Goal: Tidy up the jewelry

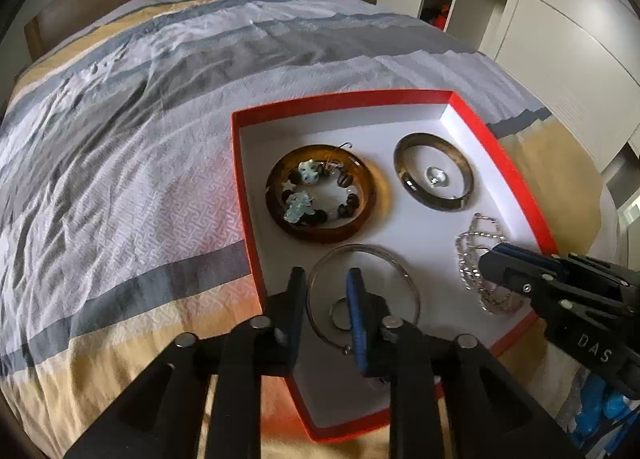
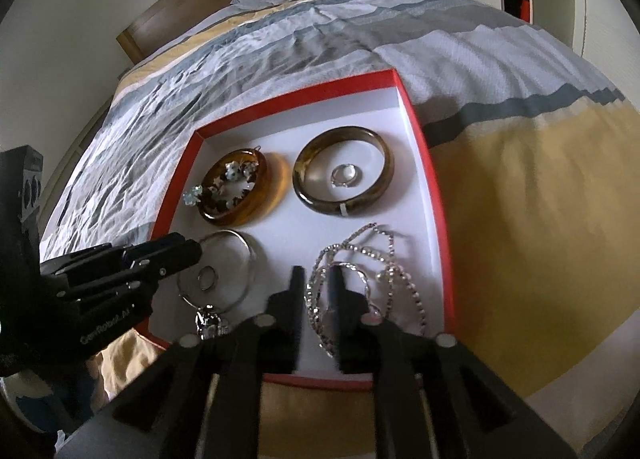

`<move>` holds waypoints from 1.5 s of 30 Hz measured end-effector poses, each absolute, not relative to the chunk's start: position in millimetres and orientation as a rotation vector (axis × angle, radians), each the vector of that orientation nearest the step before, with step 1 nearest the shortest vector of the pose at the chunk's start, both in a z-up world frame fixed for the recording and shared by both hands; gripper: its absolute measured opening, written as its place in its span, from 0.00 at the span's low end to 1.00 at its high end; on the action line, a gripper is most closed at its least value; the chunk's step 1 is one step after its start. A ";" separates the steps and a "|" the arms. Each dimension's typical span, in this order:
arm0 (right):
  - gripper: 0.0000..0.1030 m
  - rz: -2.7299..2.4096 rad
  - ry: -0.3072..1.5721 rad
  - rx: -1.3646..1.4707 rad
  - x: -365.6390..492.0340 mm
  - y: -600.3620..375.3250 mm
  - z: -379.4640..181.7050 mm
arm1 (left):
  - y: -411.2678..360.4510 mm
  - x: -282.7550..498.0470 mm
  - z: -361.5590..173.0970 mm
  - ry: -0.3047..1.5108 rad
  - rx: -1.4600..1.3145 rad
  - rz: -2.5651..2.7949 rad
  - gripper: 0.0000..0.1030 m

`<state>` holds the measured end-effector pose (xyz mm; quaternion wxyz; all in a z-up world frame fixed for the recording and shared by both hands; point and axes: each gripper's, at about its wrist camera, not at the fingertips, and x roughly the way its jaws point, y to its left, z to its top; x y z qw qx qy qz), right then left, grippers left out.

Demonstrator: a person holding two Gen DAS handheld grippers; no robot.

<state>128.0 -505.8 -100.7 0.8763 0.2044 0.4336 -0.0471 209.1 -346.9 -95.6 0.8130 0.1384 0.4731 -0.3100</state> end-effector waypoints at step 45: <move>0.67 -0.111 0.747 0.213 2.3 -350.6 8.8 | -87.2 36.3 28.9 0.691 0.097 -0.289 0.99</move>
